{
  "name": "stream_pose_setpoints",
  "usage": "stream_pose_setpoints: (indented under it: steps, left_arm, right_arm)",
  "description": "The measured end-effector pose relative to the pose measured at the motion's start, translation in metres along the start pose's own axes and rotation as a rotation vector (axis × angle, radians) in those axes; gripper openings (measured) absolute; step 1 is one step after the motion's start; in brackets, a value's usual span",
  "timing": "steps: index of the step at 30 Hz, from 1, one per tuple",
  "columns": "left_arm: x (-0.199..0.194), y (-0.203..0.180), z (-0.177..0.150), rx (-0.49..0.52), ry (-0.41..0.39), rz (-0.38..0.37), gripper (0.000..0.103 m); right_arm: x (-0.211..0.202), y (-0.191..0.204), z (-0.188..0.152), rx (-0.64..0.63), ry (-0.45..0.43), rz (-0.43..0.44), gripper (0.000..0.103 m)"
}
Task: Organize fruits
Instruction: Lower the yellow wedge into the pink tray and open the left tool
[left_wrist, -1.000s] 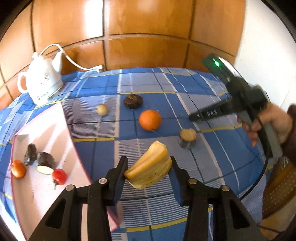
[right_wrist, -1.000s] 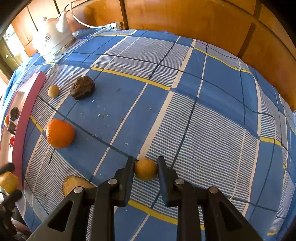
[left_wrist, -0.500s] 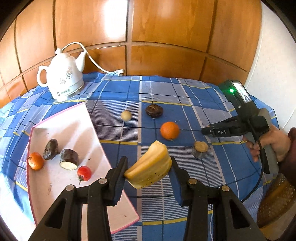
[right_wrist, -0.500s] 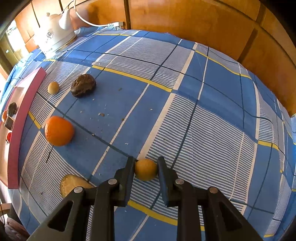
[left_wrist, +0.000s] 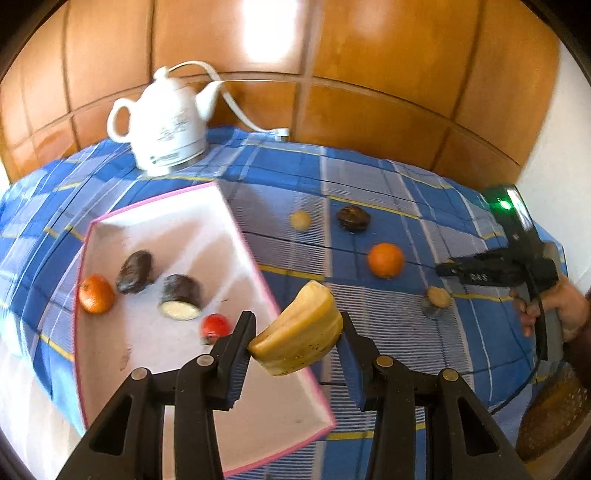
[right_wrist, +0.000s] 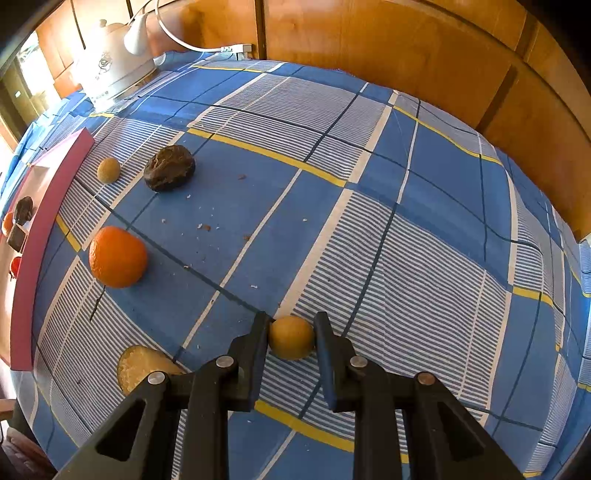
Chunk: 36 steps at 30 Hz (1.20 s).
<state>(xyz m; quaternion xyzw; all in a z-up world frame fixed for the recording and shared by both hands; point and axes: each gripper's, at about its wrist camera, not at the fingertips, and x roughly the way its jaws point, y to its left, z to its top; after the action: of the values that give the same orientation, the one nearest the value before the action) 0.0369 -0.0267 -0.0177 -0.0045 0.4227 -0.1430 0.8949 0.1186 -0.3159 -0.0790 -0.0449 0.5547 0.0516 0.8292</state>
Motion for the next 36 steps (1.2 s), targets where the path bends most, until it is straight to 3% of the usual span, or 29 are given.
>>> stream_pose_setpoints:
  steps: [10, 14, 24, 29, 36]
  left_arm:
    - [-0.012, 0.093, -0.008, -0.226, -0.003, 0.080, 0.044]
    - [-0.003, 0.112, -0.008, -0.265, 0.012, 0.105, 0.044]
    - [0.034, 0.132, 0.007, -0.263, 0.055, 0.181, 0.047]
    - [0.029, 0.131, 0.003, -0.250, 0.036, 0.207, 0.055]
    - [0.012, 0.119, -0.006, -0.237, 0.000, 0.275, 0.055]
  right_arm:
    - [-0.001, 0.001, 0.000, -0.007, 0.002, -0.004, 0.025]
    - [-0.001, 0.002, 0.001, -0.008, 0.002, -0.005, 0.025]
    - [-0.001, 0.003, 0.001, -0.001, 0.002, -0.006, 0.025]
    - [-0.001, 0.003, 0.002, -0.005, 0.001, -0.008, 0.025]
    - [-0.002, 0.004, 0.001, -0.009, -0.001, -0.016, 0.025]
